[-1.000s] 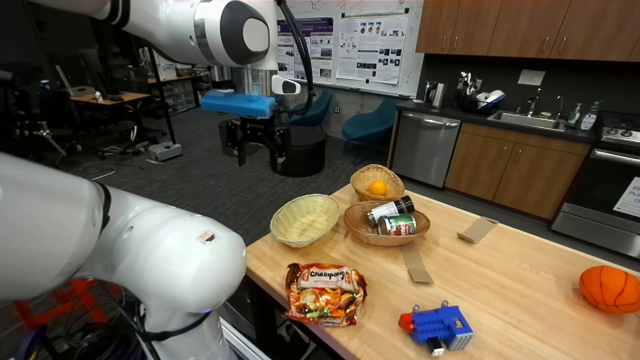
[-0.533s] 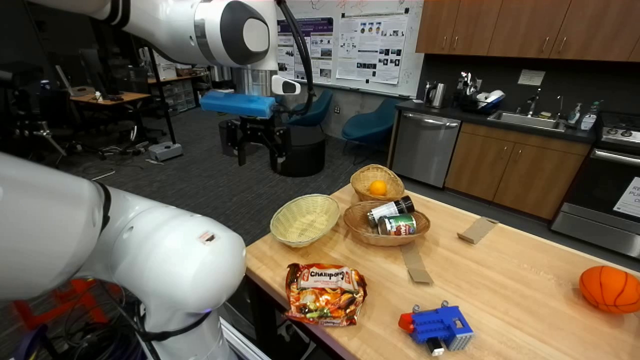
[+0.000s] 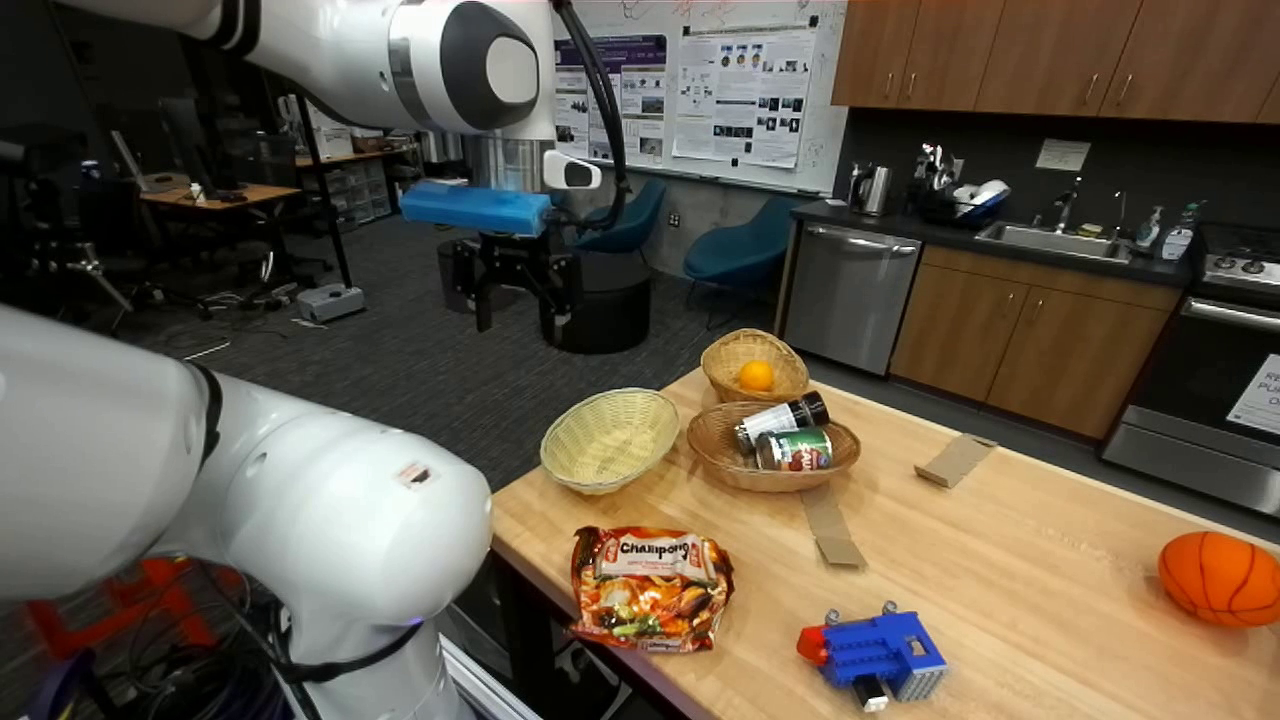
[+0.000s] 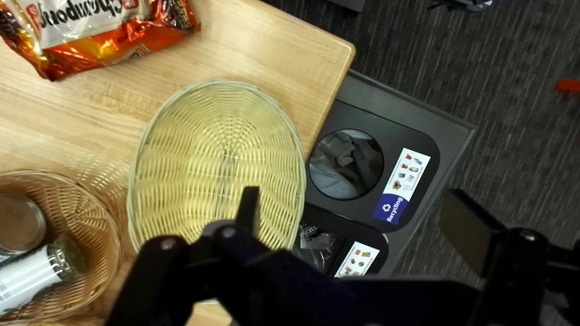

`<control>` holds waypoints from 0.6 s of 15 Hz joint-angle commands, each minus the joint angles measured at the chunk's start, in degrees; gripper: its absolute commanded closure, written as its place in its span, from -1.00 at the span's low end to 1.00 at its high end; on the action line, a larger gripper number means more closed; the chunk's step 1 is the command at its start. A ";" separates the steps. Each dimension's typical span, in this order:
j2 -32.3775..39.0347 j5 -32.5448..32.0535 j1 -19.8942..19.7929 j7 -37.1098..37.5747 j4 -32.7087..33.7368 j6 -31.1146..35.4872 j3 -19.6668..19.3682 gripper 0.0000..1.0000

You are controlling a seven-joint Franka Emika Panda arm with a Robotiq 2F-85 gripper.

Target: Put the toy truck in the left basket

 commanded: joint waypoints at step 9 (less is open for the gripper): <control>-0.15 -0.83 -1.64 1.40 0.44 -1.29 0.55 -1.00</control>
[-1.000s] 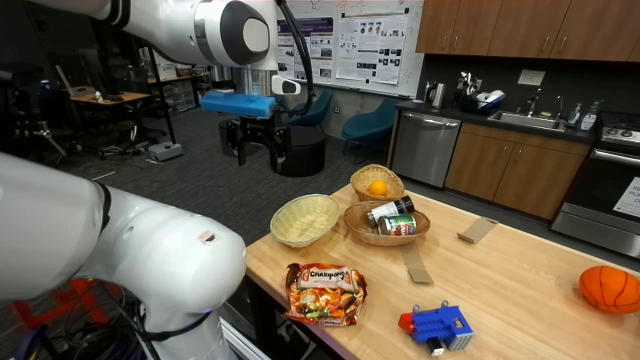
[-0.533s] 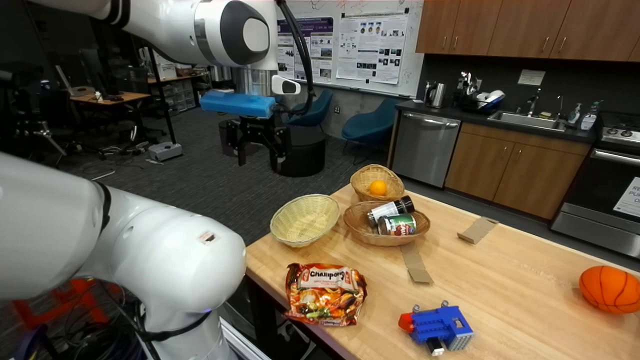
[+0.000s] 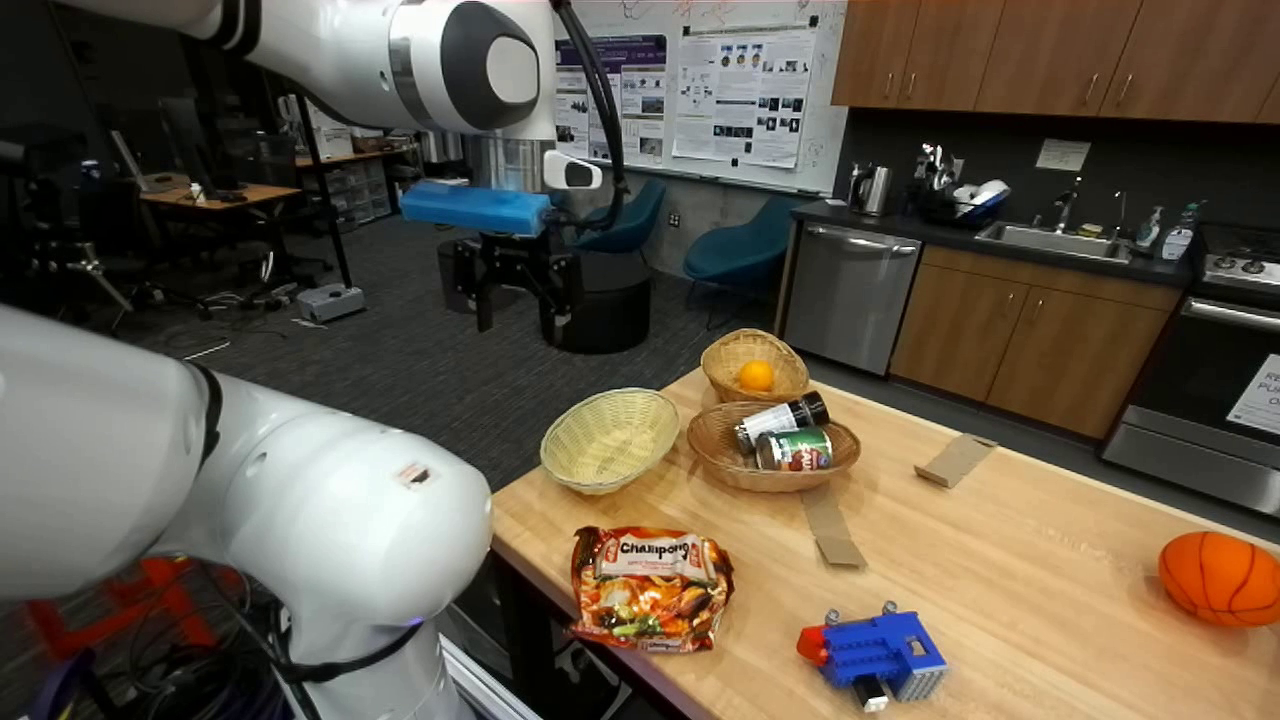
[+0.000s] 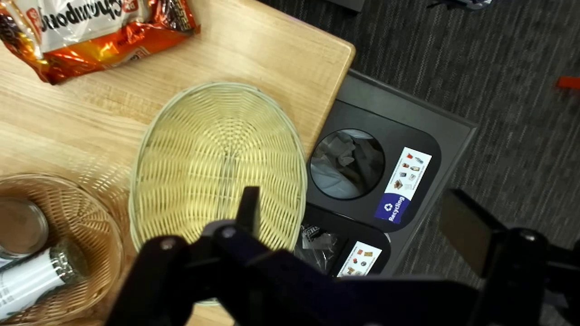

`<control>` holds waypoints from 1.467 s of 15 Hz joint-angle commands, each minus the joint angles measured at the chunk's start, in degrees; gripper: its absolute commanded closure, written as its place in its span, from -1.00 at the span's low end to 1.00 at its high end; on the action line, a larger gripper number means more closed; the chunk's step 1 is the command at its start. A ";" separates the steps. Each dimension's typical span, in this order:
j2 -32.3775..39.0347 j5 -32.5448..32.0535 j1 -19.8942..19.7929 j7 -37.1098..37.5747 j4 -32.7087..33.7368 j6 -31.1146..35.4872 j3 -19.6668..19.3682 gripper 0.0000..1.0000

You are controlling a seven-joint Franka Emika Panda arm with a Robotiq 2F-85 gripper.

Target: Put the toy truck in the left basket

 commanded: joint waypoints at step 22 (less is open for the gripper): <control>-3.59 -15.87 -13.62 1.39 -8.25 -1.34 -5.39 -1.00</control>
